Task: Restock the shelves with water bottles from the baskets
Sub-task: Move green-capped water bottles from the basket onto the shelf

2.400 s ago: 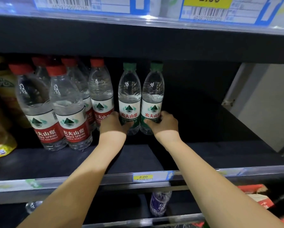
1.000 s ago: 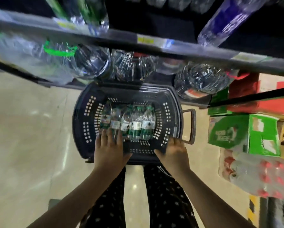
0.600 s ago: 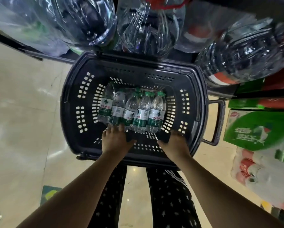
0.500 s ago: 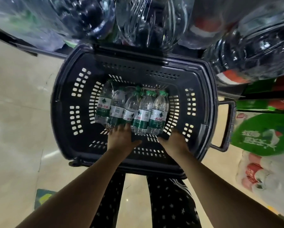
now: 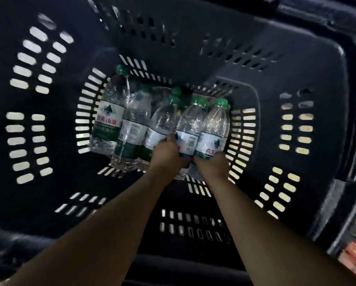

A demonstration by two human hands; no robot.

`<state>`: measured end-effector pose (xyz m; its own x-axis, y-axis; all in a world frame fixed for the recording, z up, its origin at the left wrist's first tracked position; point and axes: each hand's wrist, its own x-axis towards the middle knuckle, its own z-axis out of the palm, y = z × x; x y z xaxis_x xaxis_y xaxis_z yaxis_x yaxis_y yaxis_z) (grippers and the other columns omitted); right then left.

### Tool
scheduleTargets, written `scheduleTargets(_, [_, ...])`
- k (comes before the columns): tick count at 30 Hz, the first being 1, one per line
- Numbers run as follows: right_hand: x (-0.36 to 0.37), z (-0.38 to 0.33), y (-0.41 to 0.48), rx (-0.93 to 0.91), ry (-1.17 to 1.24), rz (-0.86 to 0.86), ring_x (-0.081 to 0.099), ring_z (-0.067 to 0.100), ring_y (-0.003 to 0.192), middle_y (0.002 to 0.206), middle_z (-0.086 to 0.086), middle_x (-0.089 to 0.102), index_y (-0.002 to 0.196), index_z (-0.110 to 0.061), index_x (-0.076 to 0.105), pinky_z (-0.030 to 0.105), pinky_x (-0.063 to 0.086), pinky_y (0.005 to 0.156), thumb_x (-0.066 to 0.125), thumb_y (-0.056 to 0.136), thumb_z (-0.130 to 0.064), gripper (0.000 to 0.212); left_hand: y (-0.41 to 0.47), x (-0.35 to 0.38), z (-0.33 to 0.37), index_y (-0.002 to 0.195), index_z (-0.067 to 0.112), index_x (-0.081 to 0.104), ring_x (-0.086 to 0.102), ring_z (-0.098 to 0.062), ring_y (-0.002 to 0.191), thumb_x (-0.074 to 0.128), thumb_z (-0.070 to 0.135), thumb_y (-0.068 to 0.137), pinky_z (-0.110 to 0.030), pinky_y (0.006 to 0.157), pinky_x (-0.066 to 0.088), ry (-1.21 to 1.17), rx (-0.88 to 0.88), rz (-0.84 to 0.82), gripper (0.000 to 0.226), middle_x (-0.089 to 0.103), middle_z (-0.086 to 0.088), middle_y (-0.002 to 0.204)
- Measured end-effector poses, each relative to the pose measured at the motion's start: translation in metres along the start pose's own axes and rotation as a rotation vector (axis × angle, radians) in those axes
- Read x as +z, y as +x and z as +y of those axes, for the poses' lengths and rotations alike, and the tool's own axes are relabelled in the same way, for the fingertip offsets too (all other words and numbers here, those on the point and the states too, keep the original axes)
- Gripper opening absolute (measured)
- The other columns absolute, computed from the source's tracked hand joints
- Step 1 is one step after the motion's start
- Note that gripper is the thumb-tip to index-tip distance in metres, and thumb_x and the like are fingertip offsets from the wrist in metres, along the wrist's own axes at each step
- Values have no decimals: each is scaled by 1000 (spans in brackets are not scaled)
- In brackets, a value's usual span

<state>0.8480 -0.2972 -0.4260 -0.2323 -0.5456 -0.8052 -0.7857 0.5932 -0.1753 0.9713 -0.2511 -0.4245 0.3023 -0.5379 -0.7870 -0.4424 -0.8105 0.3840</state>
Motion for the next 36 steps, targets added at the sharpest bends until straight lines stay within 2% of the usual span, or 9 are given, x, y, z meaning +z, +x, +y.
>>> scheduleTargets(5, [-3,1,-5,-21,127,-15,68,24,87,103,8,69,112,-10,63,27,55,62,82,64,-33,57,0,-7,16,133,0,39,50,-30,119,77,38,77,-34,95,44,80,-39,-117,78,51,-16,129])
scheduleTargets(11, [-57,-12,-55,65,237,-219,65,14,70,89,5,68,97,-11,61,20,47,48,77,74,-11,27,-38,-32,22,97,10,58,68,-25,92,77,18,78,-38,76,58,-271,-121,-197,29,69,-14,105])
scheduleTargets(14, [-91,-21,-108,53,273,-297,63,11,72,96,8,66,107,-7,58,16,45,44,75,73,-4,38,-90,-65,35,102,16,52,70,-21,84,84,24,69,-45,72,59,-364,-140,-197,47,69,-6,99])
scheduleTargets(18, [-137,-34,-190,13,368,-315,64,21,90,107,10,65,114,-12,51,23,47,61,80,63,-6,59,-178,-126,62,108,25,35,63,-9,71,83,34,70,-28,58,53,-400,-105,-80,61,61,8,90])
scheduleTargets(21, [-180,-46,-255,-75,439,-315,64,12,79,93,2,66,103,-20,51,19,47,56,76,70,7,49,-244,-176,83,99,36,38,68,-14,69,86,32,63,-39,58,58,-484,-47,-19,60,63,8,89])
scheduleTargets(26, [-257,-66,-360,-236,571,-338,67,20,88,105,10,66,112,-16,50,29,54,66,83,59,7,66,-359,-262,129,98,43,44,69,-11,74,89,36,51,-43,60,58,-592,112,76,65,65,12,92])
scheduleTargets(29, [-307,-84,-424,-394,616,-299,67,19,92,98,3,70,109,-17,53,31,53,75,83,49,-8,68,-421,-306,165,103,39,45,66,-7,84,90,39,51,-35,70,56,-633,266,137,69,64,21,95])
scheduleTargets(33, [-370,-111,-494,-640,632,-190,68,23,98,105,4,71,115,-22,55,44,52,91,81,51,-6,71,-481,-353,222,100,31,49,66,-4,79,90,33,44,-27,62,55,-691,468,240,70,66,1,95])
scheduleTargets(36, [-418,-138,-535,-759,675,-118,68,17,96,104,-1,71,112,-27,56,35,53,83,85,46,-23,72,-511,-388,271,98,27,48,65,-5,75,91,16,57,-16,56,51,-722,605,277,60,66,3,90])
